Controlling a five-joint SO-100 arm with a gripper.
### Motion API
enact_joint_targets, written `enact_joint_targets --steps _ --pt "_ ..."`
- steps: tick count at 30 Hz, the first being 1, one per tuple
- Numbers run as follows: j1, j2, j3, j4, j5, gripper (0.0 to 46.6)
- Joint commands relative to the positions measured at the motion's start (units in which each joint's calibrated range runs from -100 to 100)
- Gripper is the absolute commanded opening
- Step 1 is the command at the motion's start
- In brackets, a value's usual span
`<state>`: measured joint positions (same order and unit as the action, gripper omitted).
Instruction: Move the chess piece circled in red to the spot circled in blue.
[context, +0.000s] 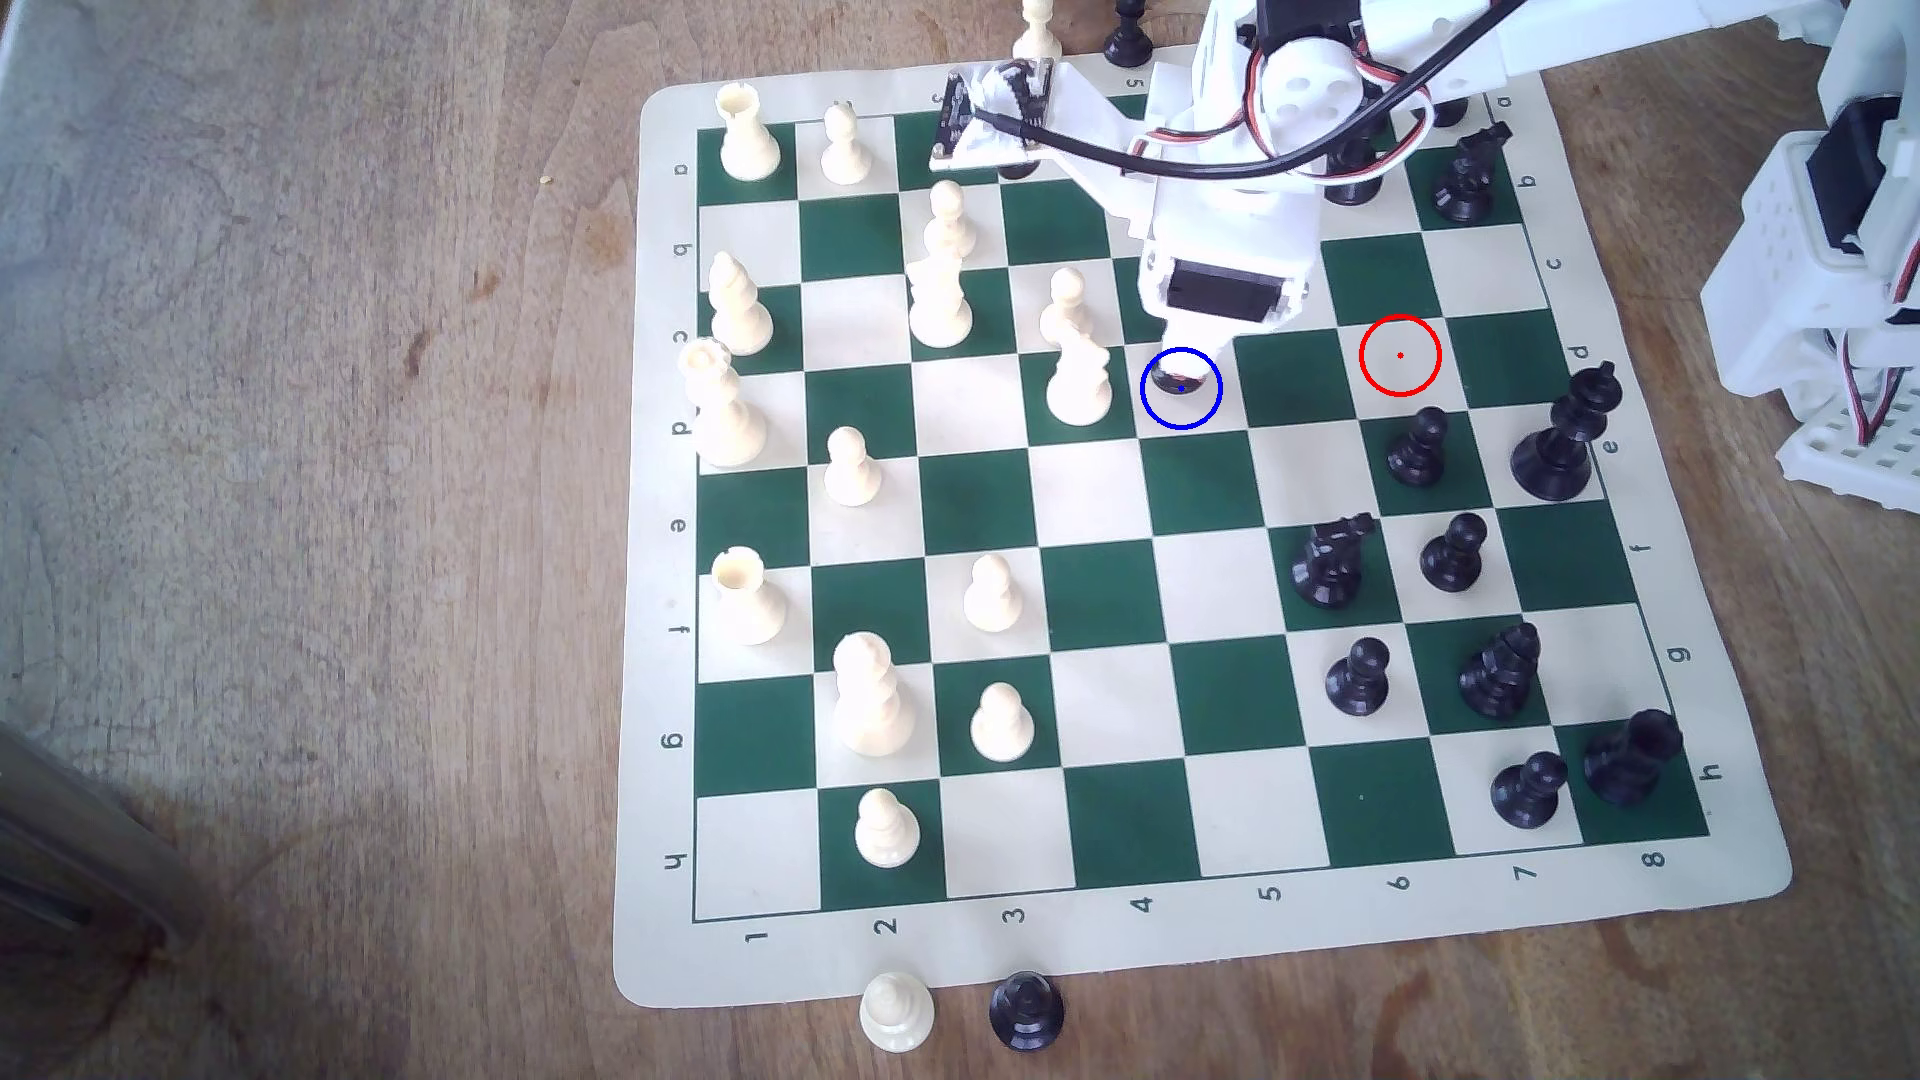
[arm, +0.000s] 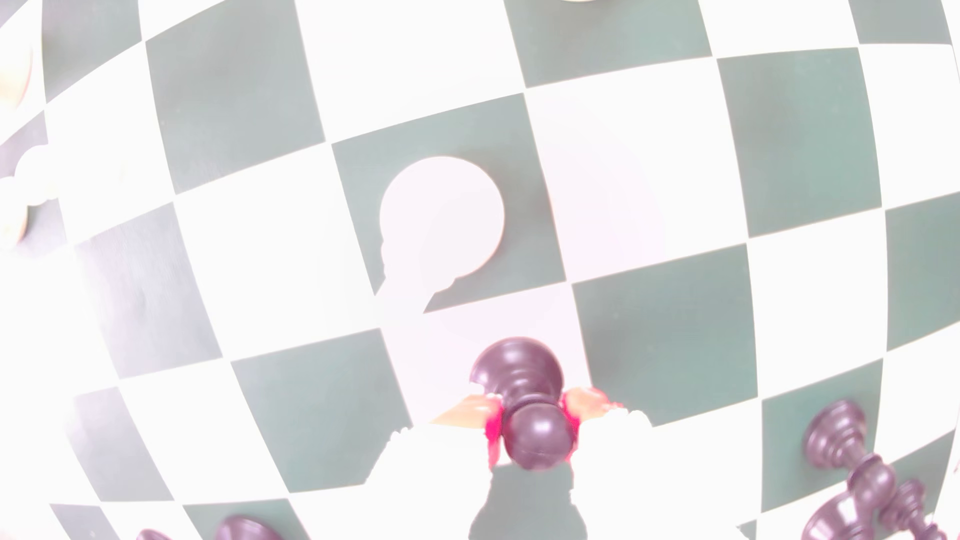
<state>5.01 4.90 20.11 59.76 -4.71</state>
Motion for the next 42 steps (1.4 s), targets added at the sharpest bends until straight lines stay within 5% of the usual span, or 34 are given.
enact_joint_targets --steps 1,4,9,17,29,34,35,37,38,42 --pt "-0.52 -1.76 -0.25 -0.55 0.20 0.5" --pt "-0.52 -1.85 0.83 -1.69 0.00 1.9" --pt "0.19 -5.07 8.45 -7.18 -0.63 18.3" --pt "0.97 -8.04 10.08 -6.28 -0.39 22.1" --pt "2.06 -25.95 17.33 3.47 1.07 19.0" --pt "1.99 -45.31 30.21 5.51 1.12 18.9" --pt "1.91 -48.79 32.20 6.33 1.12 17.9" --pt "1.20 -58.64 36.65 9.04 1.12 2.9" --pt "0.89 -61.27 37.92 8.87 0.78 0.2" --pt "-0.13 -70.95 46.17 -1.53 1.03 0.2"
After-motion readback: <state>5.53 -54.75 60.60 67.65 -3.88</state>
